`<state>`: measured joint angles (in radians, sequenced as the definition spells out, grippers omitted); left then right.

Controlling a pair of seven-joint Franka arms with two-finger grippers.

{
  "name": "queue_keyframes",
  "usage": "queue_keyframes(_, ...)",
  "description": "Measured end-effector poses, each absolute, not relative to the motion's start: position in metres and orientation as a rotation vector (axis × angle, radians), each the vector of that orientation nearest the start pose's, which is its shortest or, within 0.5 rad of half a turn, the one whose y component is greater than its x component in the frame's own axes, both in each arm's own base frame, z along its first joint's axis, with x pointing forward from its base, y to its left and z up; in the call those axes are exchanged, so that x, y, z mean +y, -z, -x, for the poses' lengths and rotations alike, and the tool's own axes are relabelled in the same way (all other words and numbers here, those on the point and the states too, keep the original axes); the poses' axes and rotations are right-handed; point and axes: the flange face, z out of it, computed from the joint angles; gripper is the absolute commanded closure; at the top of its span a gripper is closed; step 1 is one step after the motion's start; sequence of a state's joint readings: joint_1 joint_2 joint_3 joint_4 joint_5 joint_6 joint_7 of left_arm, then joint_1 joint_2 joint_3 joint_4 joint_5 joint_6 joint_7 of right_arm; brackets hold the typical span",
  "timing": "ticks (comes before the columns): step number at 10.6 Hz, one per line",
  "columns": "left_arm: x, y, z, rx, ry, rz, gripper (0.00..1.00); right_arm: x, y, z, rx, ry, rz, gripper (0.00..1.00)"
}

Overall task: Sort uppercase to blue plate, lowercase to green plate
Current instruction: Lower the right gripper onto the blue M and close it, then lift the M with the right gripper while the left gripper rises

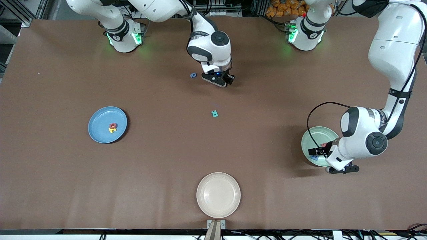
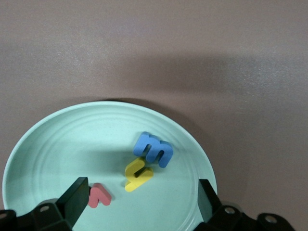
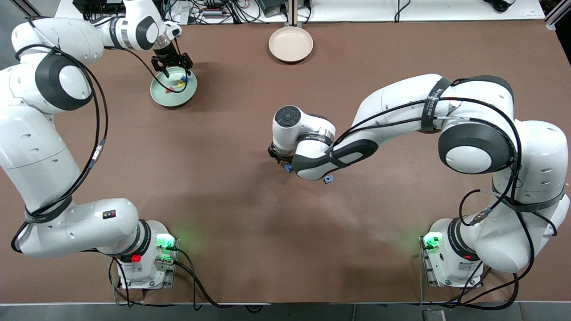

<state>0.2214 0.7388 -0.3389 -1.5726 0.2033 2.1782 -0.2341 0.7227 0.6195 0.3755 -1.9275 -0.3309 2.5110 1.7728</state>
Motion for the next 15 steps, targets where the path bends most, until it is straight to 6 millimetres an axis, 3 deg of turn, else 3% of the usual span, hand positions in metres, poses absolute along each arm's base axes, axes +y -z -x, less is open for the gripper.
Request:
queue_keyframes(7, -0.045, -0.217, -0.689, -0.097, -0.155, 3.189, 0.0, 0.539, -0.184, -0.299, 0.813, -0.02, 2.992, 0.38)
queue_keyframes(15, -0.046, -0.218, -0.689, -0.095, -0.15, 3.19, 0.0, 0.542, -0.178, -0.286, 0.844, -0.054, 2.989, 0.38)
